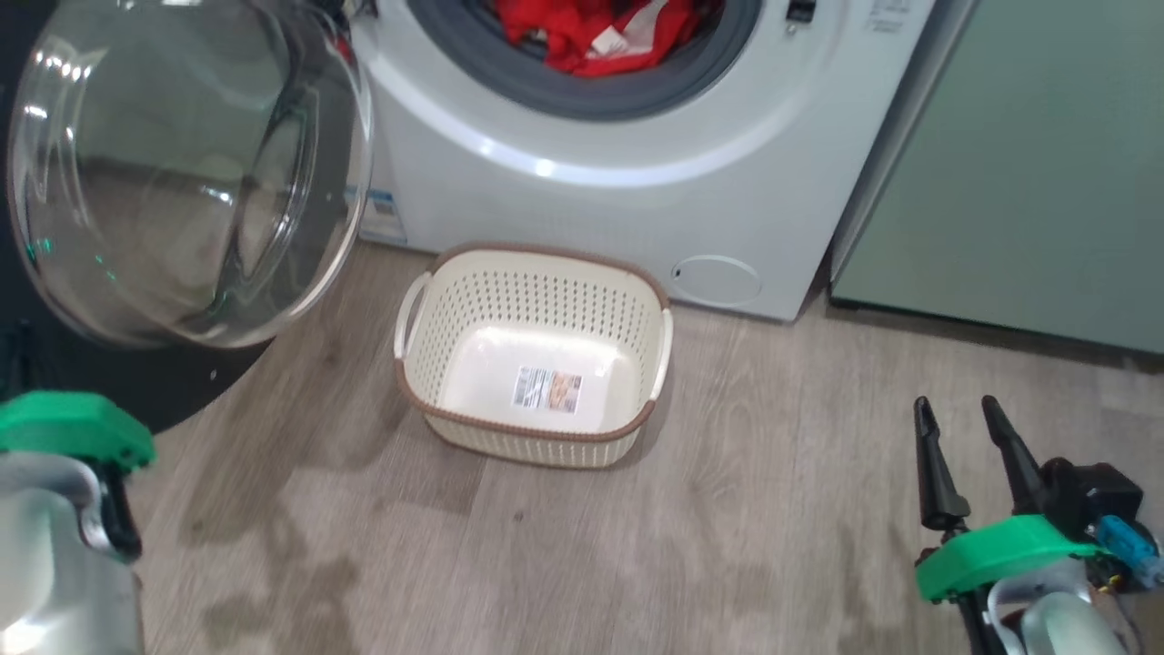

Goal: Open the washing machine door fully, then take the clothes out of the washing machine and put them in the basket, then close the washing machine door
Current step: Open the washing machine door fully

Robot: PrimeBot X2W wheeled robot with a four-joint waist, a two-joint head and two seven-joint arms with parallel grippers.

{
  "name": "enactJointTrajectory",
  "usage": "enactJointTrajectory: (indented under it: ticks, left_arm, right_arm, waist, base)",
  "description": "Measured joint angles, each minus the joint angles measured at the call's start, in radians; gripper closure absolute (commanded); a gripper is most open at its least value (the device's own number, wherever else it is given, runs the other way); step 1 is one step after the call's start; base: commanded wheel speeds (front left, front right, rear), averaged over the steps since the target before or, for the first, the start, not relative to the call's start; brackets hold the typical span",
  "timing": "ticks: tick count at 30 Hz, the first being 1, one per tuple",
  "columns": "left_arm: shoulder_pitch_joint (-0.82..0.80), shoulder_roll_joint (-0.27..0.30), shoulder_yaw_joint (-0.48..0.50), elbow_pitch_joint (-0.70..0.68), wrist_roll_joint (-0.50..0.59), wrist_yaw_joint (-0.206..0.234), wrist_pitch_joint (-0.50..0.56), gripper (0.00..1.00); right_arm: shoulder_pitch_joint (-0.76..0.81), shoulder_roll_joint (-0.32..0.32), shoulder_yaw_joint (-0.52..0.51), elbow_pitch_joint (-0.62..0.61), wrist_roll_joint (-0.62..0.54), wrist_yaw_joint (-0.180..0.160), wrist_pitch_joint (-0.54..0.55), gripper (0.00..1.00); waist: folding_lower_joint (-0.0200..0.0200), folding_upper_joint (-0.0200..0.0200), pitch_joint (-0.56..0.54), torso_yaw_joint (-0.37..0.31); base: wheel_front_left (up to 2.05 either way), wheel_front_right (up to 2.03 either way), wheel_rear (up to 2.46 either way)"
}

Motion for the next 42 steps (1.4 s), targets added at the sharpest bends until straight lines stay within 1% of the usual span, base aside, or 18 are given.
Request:
enactJointTrajectory:
  ticks: [7,8,11,12,14,16,19,25,30,37,39,42]
  left_arm:
    - [0.139,-0.045,-0.011,-0.094,0.062,-0.055,0.000,1.00]
    - [0.161,-0.058,-0.015,-0.110,0.067,-0.063,0.000,0.98]
    - [0.210,-0.095,-0.049,-0.157,0.080,-0.090,0.000,0.76]
    - [0.232,-0.117,-0.084,-0.191,0.088,-0.107,0.000,0.65]
    - [0.247,-0.128,-0.122,-0.210,0.092,-0.119,0.000,0.29]
    - [0.256,-0.137,-0.152,-0.220,0.092,-0.127,0.000,0.00]
    - [0.262,-0.145,-0.183,-0.220,0.078,-0.136,0.000,0.00]
    - [0.268,-0.149,-0.223,-0.220,0.043,-0.136,0.000,0.00]
    - [0.296,-0.156,-0.231,-0.223,0.027,-0.136,0.000,0.00]
    - [0.302,-0.156,-0.252,-0.245,0.021,-0.136,0.000,0.00]
    - [0.304,-0.157,-0.251,-0.250,0.021,-0.144,0.000,0.00]
    - [0.306,-0.156,-0.241,-0.250,0.021,-0.143,0.000,0.00]
  right_arm:
    - [0.020,0.025,-0.002,0.001,0.001,0.000,0.000,0.00]
    - [0.024,0.027,-0.003,0.001,0.001,0.000,0.000,0.00]
    - [0.028,0.035,-0.008,-0.009,0.001,0.000,0.000,0.00]
    - [0.028,0.041,-0.012,-0.019,0.001,0.000,0.000,0.00]
    - [0.028,0.047,-0.011,-0.023,0.001,0.000,0.000,0.00]
    - [0.031,0.049,-0.008,-0.025,0.001,0.000,0.000,0.00]
    - [0.040,0.049,-0.009,-0.026,0.000,0.000,0.000,0.00]
    - [0.040,0.050,-0.008,-0.035,0.000,0.000,0.000,0.00]
    - [0.042,0.049,-0.006,-0.043,0.000,0.000,0.000,0.00]
    - [0.056,0.049,-0.006,-0.049,0.000,0.000,0.000,0.00]
    - [0.059,0.049,-0.006,-0.049,-0.001,0.000,0.000,0.00]
    - [0.059,0.049,-0.005,-0.049,-0.002,0.000,0.000,0.00]
  waist:
    - [0.0000,0.0000,-0.055,-0.040]
    - [0.0000,0.0000,-0.061,-0.048]
    - [0.0000,0.0000,-0.075,-0.074]
    - [0.0000,0.0000,-0.082,-0.093]
    - [0.0000,0.0000,-0.088,-0.113]
    - [0.0000,0.0000,-0.093,-0.135]
    - [0.0000,0.0000,-0.099,-0.169]
    - [0.0000,0.0000,-0.106,-0.242]
    - [0.0000,0.0000,-0.109,-0.286]
    - [0.0000,0.0000,-0.109,-0.292]
    - [0.0000,0.0000,-0.109,-0.289]
    - [0.0000,0.0000,-0.110,-0.285]
  base:
    - [0.00,0.00,0.00]
    - [0.00,0.00,0.00]
    - [0.00,0.00,0.00]
    - [0.00,0.00,0.00]
    - [0.00,0.00,0.00]
    - [0.00,0.00,0.00]
    - [0.00,0.00,0.00]
    - [0.00,0.00,0.00]
    - [0.00,0.00,0.00]
    - [0.00,0.00,0.00]
    - [0.00,0.00,0.00]
    - [0.00,0.00,0.00]
